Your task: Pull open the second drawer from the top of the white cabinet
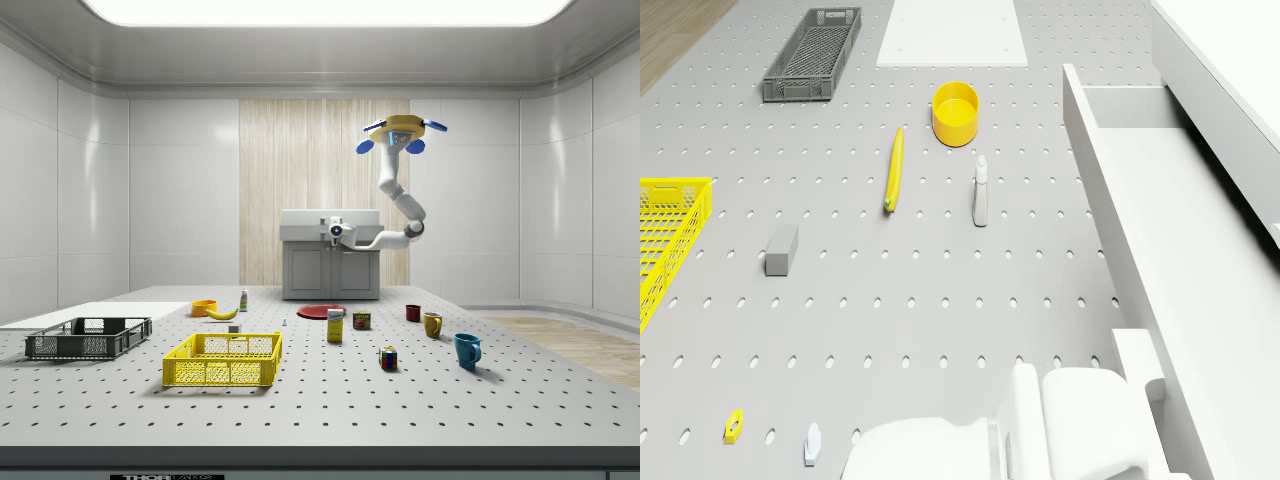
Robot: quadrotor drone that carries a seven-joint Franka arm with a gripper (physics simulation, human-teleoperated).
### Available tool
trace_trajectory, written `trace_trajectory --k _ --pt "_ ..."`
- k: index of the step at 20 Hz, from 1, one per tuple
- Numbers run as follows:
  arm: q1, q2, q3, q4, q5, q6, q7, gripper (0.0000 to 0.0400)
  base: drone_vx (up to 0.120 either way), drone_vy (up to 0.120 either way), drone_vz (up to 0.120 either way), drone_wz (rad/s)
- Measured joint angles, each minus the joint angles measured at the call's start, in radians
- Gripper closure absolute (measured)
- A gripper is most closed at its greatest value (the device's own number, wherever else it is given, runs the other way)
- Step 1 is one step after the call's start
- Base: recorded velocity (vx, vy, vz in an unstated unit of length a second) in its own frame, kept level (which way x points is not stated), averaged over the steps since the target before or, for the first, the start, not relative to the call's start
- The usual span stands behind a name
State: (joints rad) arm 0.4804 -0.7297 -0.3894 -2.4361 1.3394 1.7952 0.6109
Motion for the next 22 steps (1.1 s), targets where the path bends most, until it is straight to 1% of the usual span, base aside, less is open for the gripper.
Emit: trace_trajectory --k 2,4,5,6,7,8,10,12,14,15,17,19,21,22 --pt "-0.002 -0.006 -0.019 0.003 -0.015 -0.015 0.006 0.0278 0.0 0.0 0.0 0.0" --pt "-0.003 -0.012 -0.04 0.006 -0.034 -0.029 0.019 0.0272 0.0 0.0 0.0 0.0" --pt "-0.002 -0.025 -0.045 0.018 -0.057 -0.033 0.079 0.0207 0.0 0.0 0.0 0.0" --pt "0.0 -0.029 -0.057 0.018 -0.074 -0.035 0.04 0.0224 0.0 0.0 0.0 0.0" --pt "0.003 -0.035 -0.067 0.023 -0.086 -0.041 0.076 0.0199 0.0 0.0 0.0 0.0" --pt "0.009 -0.04 -0.082 0.023 -0.105 -0.043 0.039 0.0193 0.0 0.0 0.0 0.0" --pt "0.015 -0.039 -0.105 0.022 -0.11 -0.053 0.027 0.0235 0.0 0.0 0.0 0.0" --pt "0.018 -0.041 -0.127 0.025 -0.121 -0.065 0.041 0.0247 0.0 0.0 0.0 0.0" --pt "0.023 -0.044 -0.146 0.028 -0.133 -0.073 0.05 0.0252 0.0 0.12 0.0 0.0" --pt "0.026 -0.045 -0.153 0.029 -0.136 -0.076 0.05 0.0219 0.0 0.12 0.0 0.0" --pt "0.031 -0.048 -0.166 0.031 -0.142 -0.079 0.048 0.0172 0.0 0.12 0.0 0.0" --pt "0.037 -0.05 -0.176 0.032 -0.146 -0.08 0.047 0.0144 0.0 0.12 0.0 0.0" --pt "0.043 -0.053 -0.183 0.033 -0.15 -0.079 0.047 0.0126 0.0 0.12 0.0 0.0" --pt "0.046 -0.054 -0.186 0.033 -0.152 -0.078 0.047 0.0121 0.0 0.0 0.0 0.0"
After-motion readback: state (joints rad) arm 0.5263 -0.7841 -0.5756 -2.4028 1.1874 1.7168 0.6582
